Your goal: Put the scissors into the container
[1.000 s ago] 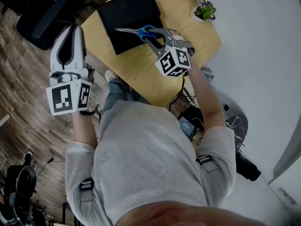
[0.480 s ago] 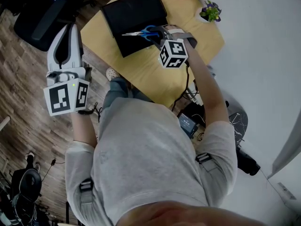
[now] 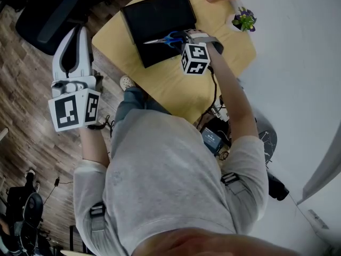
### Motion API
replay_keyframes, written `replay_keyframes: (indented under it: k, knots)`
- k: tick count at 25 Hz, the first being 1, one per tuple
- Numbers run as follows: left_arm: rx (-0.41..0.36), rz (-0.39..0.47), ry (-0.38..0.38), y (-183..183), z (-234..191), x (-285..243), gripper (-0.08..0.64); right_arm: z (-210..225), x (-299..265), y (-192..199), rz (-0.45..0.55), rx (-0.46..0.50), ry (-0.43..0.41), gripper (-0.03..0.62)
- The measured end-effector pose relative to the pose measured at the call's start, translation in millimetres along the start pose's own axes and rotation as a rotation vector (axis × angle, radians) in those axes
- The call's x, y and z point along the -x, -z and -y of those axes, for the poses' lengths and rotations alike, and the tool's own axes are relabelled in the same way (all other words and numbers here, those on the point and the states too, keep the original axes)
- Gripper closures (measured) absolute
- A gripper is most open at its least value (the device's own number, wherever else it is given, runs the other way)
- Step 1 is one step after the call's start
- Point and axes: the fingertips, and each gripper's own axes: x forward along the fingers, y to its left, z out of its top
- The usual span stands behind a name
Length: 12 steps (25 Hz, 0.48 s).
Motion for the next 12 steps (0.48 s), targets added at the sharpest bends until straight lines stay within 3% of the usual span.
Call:
replay_keyframes:
  k: [12]
  knots:
    - [0.0, -0.012, -0.007, 6.0, 0.2, -1.2, 0.479, 4.0, -15.0, -2.6, -0.028, -0.046, -0.02, 0.506]
